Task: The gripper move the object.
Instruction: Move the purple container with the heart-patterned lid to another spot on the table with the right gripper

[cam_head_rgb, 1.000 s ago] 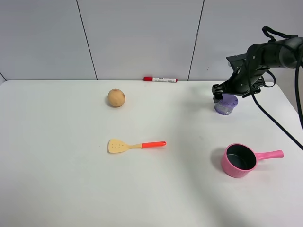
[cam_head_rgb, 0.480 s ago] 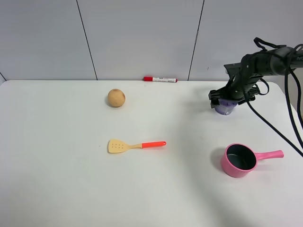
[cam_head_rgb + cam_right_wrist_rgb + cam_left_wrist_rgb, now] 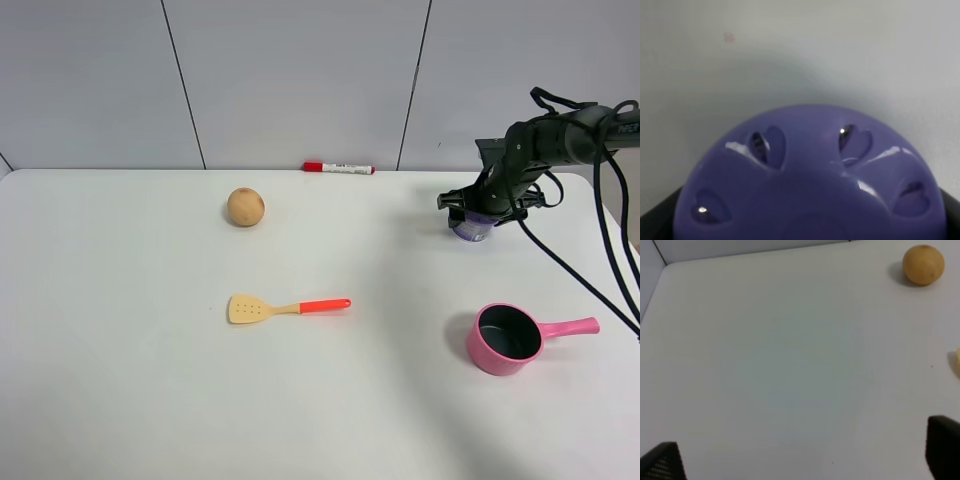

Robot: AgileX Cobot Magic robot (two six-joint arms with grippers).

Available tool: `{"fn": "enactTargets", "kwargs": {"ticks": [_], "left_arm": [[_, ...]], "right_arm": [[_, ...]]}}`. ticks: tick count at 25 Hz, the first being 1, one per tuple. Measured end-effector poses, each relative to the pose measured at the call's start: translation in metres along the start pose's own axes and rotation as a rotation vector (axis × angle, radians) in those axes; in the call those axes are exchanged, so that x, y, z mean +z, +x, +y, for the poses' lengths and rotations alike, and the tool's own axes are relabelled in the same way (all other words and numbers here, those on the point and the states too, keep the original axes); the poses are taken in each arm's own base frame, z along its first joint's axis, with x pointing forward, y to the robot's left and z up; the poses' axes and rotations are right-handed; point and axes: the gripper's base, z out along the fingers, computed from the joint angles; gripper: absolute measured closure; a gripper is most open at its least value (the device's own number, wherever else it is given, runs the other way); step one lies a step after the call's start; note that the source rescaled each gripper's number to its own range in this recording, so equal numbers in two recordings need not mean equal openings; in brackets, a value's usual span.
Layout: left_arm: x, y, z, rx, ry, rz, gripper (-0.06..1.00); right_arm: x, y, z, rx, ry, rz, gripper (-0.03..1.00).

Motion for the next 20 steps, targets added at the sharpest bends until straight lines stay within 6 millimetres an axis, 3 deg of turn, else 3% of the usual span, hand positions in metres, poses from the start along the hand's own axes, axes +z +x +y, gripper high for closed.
{"fn": "enactTargets", "kwargs": {"ticks": [4, 7, 13, 20], "left_arm": [[0.000, 0.000, 0.000, 0.000, 0.000, 0.000, -0.06], [0.000, 0.000, 0.000, 0.000, 0.000, 0.000, -0.06], [0.000, 0.000, 0.000, 0.000, 0.000, 0.000, -0.06], [0.000, 0.000, 0.000, 0.000, 0.000, 0.000, -0.06]], "right_arm": [[-0.015, -0.004, 0.005, -0.066, -0.003, -0.013, 0.97], [-0.045, -0.014, 0.027, -0.245, -0.019, -0.077, 0.97], [-0.107, -0.013, 0.116, -0.485, -0.128, -0.212, 0.97], [-0.125, 0.014, 0.209, -0.555, -0.280, -0.309, 0.97]]}}
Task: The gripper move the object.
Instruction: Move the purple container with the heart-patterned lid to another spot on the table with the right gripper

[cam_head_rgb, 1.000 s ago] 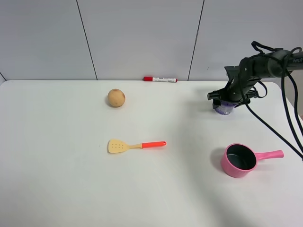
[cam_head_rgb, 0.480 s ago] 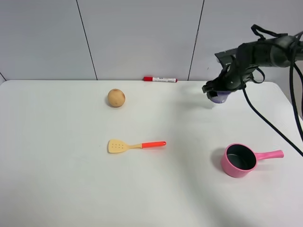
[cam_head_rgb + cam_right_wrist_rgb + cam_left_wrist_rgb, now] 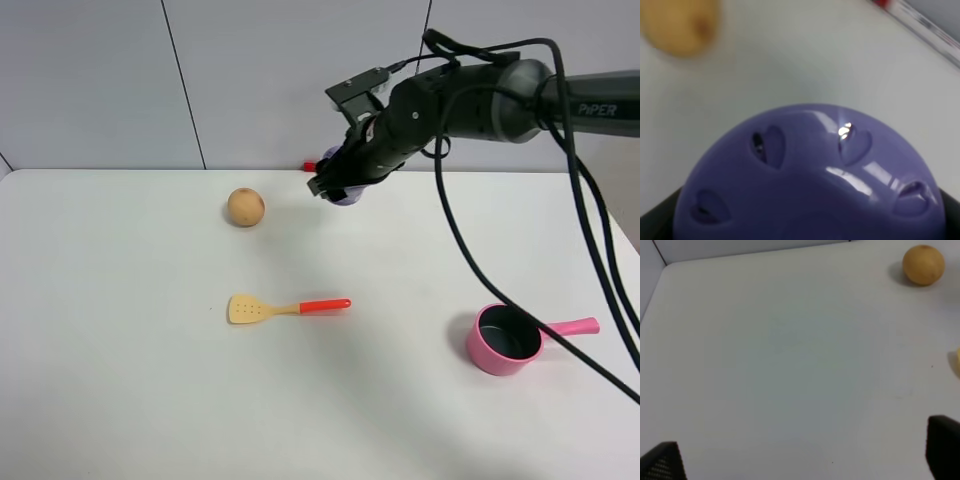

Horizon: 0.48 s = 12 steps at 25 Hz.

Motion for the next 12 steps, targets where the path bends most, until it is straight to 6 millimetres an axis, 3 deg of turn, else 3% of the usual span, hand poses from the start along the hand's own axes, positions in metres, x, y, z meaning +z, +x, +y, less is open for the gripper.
{"fn": "enactTargets", "kwargs": {"ticks": [6, 12], "left_arm": [[0.000, 0.000, 0.000, 0.000, 0.000, 0.000, -0.06], [0.000, 0.000, 0.000, 0.000, 0.000, 0.000, -0.06]], "right_arm": [[0.026, 0.009, 0.051, -0.068, -0.076, 0.026, 0.97], [0.057, 0.031, 0.069, -0.092, -0.101, 0.103, 0.97]]}}
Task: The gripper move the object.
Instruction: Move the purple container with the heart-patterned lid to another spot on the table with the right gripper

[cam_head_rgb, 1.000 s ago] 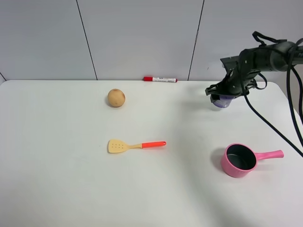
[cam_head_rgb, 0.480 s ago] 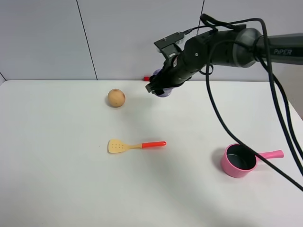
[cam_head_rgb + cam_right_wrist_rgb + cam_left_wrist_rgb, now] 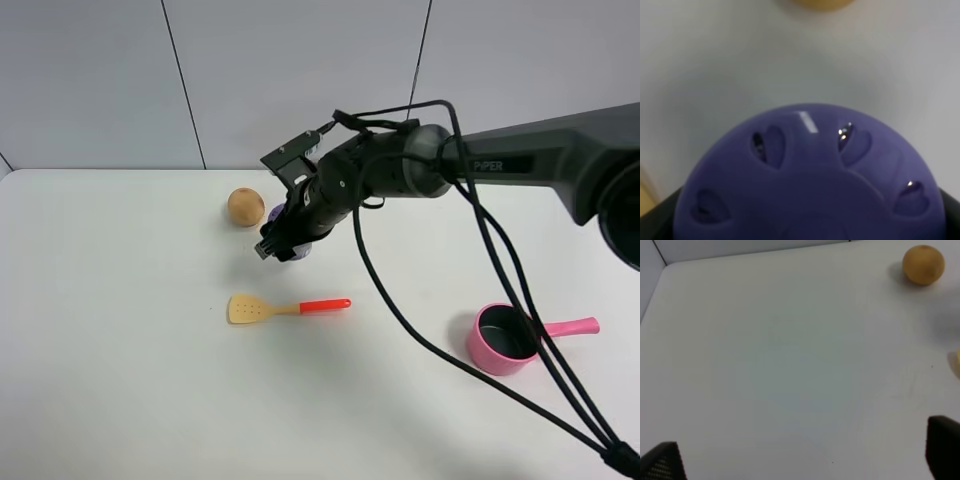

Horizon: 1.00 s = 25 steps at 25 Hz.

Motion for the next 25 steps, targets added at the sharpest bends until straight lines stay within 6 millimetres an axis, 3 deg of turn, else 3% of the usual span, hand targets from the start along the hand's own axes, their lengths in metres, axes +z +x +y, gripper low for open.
{"fn": "enactTargets", "kwargs": {"ticks": [10, 21, 22, 25], "left_arm": [[0.000, 0.000, 0.000, 0.000, 0.000, 0.000, -0.06], [0.000, 0.000, 0.000, 0.000, 0.000, 0.000, -0.06], [0.000, 0.000, 0.000, 0.000, 0.000, 0.000, -0.06], [0.000, 0.000, 0.000, 0.000, 0.000, 0.000, -0.06]], "right_arm": [[0.033, 0.016, 0.003, 0.013, -0.009, 0.024, 0.97], [0.037, 0.018, 0.004, 0.023, -0.012, 0.031, 0.96], [0.037, 0.018, 0.004, 0.024, -0.012, 0.032, 0.87], [0.037, 0.018, 0.005, 0.024, -0.013, 0.028, 0.35]]}}
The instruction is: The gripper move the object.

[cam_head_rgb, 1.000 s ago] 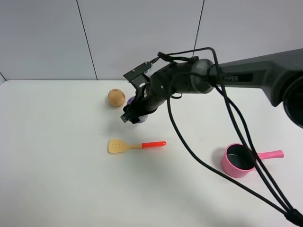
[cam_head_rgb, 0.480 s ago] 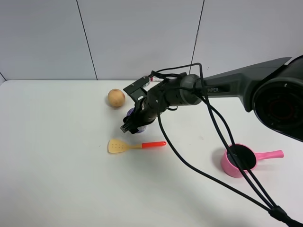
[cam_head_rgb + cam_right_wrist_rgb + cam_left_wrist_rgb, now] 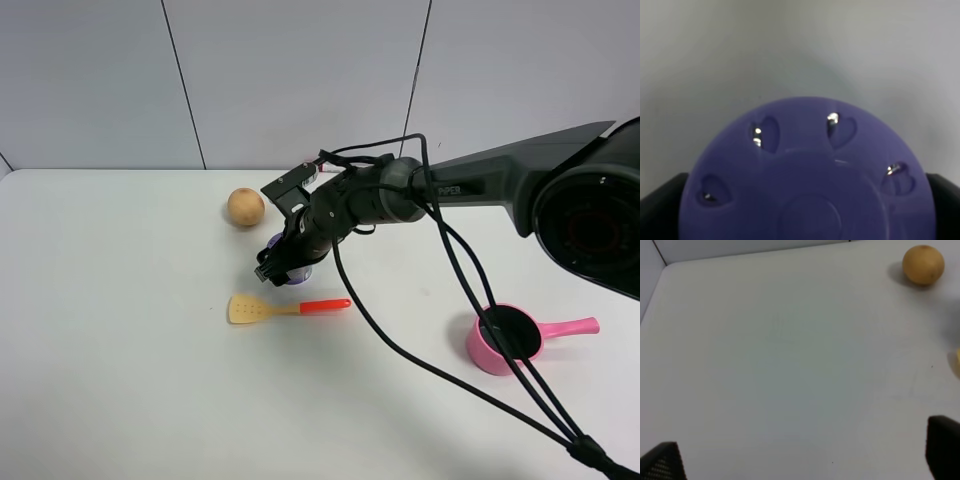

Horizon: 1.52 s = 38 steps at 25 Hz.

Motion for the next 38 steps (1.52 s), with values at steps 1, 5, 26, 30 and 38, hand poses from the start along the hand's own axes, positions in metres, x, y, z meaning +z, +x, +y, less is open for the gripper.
{"fn": "enactTargets", "kwargs": {"ticks": [1, 5, 26, 30, 38], "left_arm": [[0.000, 0.000, 0.000, 0.000, 0.000, 0.000, -0.06], [0.000, 0.000, 0.000, 0.000, 0.000, 0.000, -0.06], [0.000, 0.000, 0.000, 0.000, 0.000, 0.000, -0.06], [0.000, 0.000, 0.000, 0.000, 0.000, 0.000, -0.06], [0.000, 0.000, 0.000, 0.000, 0.000, 0.000, -0.06]], "right_arm": [[0.000, 0.000, 0.000, 0.000, 0.000, -0.001, 0.28], [0.000, -0.001, 0.002, -0.004, -0.003, -0.005, 0.17], [-0.128, -0.045, 0.005, 0.033, -0.023, -0.112, -0.02], [-0.176, -0.042, 0.004, 0.013, -0.026, -0.051, -0.02], [-0.259, -0.033, -0.005, -0.067, 0.065, -0.059, -0.02]]}}
